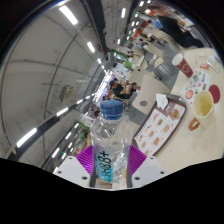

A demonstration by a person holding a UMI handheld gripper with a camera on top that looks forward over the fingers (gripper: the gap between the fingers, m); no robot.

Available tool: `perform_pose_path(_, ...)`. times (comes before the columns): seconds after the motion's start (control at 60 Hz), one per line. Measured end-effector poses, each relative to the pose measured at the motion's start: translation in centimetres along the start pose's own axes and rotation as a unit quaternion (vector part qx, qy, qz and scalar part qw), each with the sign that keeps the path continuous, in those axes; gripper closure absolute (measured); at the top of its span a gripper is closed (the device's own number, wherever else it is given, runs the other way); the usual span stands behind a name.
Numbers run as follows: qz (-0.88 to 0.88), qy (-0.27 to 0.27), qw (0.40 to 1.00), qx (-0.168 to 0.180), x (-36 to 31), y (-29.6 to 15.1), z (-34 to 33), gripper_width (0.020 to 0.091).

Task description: Pour water

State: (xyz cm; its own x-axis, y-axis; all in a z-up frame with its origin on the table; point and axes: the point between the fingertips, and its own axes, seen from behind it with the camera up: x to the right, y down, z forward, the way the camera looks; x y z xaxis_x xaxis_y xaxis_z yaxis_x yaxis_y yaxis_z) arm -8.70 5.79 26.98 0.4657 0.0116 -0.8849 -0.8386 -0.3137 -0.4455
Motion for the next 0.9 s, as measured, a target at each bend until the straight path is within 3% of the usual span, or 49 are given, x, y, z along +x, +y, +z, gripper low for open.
perform_pose_path(0.217,0.259,-0.033,0.965,0.005,6.7,-6.1,-0.4,0.07)
perform_pose_path(0.467,0.435,-0.032,0.9,0.014,14.7,-7.3,0.0,0.0699)
perform_pose_path(0.733,0.432,-0.028,0.901,-0.027,13.9,-7.4,-0.7,0.07)
perform_pose_path(0.9,0.23,-0.015,0.972,-0.04,11.6,-11.6,-0.9,0.0698)
